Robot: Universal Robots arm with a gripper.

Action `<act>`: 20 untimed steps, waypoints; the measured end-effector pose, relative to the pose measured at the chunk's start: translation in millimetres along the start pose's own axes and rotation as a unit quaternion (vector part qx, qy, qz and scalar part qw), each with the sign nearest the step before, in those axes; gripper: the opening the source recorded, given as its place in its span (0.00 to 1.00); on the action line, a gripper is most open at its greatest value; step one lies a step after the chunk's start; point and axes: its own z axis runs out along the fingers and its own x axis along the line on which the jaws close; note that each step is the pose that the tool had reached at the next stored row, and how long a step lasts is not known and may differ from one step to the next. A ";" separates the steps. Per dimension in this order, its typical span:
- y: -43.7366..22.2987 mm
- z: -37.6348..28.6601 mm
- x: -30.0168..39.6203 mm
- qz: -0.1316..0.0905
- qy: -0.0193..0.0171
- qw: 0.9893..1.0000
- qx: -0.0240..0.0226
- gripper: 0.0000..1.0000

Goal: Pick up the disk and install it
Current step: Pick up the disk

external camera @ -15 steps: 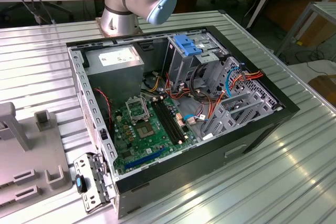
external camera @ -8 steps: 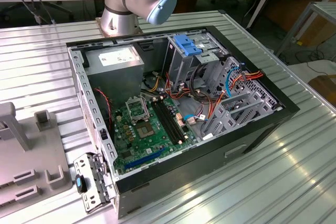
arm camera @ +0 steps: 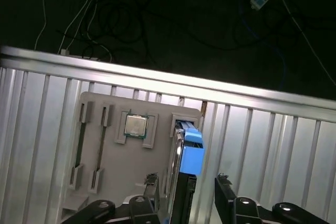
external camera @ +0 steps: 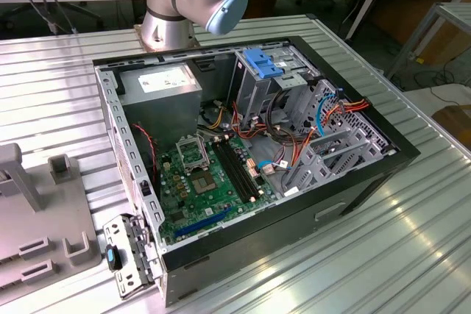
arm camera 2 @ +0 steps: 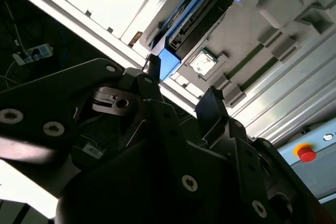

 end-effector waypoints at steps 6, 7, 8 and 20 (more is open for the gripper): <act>4.7 10.2 -1.1 0.028 0.000 1.000 0.000 0.55; 5.9 12.0 -1.3 0.030 0.000 1.000 0.000 0.55; 6.8 13.8 -1.4 0.032 0.000 1.000 0.000 0.55; 10.8 42.3 -2.4 0.045 0.001 0.999 0.000 0.55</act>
